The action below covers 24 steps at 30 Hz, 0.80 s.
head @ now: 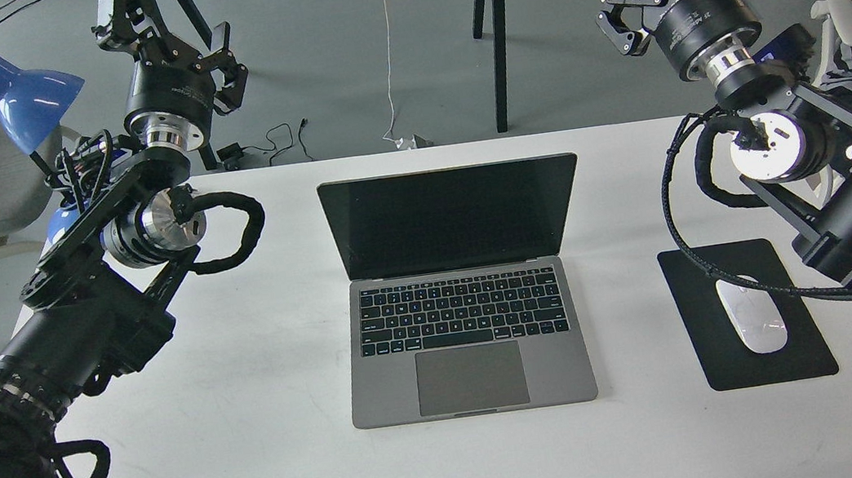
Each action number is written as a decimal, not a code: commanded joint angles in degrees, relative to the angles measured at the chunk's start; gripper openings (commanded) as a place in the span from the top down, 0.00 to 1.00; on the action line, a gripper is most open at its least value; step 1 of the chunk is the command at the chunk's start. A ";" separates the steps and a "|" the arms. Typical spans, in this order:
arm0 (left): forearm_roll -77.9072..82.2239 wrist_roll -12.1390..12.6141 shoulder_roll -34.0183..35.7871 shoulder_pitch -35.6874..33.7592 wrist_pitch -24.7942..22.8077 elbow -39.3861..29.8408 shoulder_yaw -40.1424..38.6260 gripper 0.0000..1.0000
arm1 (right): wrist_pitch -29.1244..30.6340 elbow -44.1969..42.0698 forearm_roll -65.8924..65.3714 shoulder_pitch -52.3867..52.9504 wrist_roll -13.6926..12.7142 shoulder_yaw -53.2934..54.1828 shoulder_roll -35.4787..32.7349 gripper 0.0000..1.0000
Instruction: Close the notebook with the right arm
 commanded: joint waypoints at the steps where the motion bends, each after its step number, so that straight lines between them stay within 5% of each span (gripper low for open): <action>1: 0.00 0.00 -0.09 0.00 0.27 0.00 0.00 0.00 | -0.26 0.00 0.00 0.00 -0.01 0.00 -0.01 0.00; 12: 0.00 0.00 0.00 -0.09 0.88 0.09 0.00 0.00 | -0.78 -1.48 -0.62 2.53 -1.32 -2.63 -0.36 0.00; 16: 0.00 0.00 0.00 -0.09 0.88 0.09 0.00 0.00 | -5.34 -5.88 -2.02 10.96 -7.03 -17.01 -0.18 0.00; 20: 0.00 0.00 0.09 0.00 0.88 0.09 0.00 0.00 | -6.32 -7.82 -2.02 19.40 -7.21 -33.89 0.08 0.00; 24: 0.00 0.00 0.09 0.00 0.88 0.09 0.00 0.00 | -6.50 -8.00 -2.11 23.11 -7.21 -39.81 1.83 0.00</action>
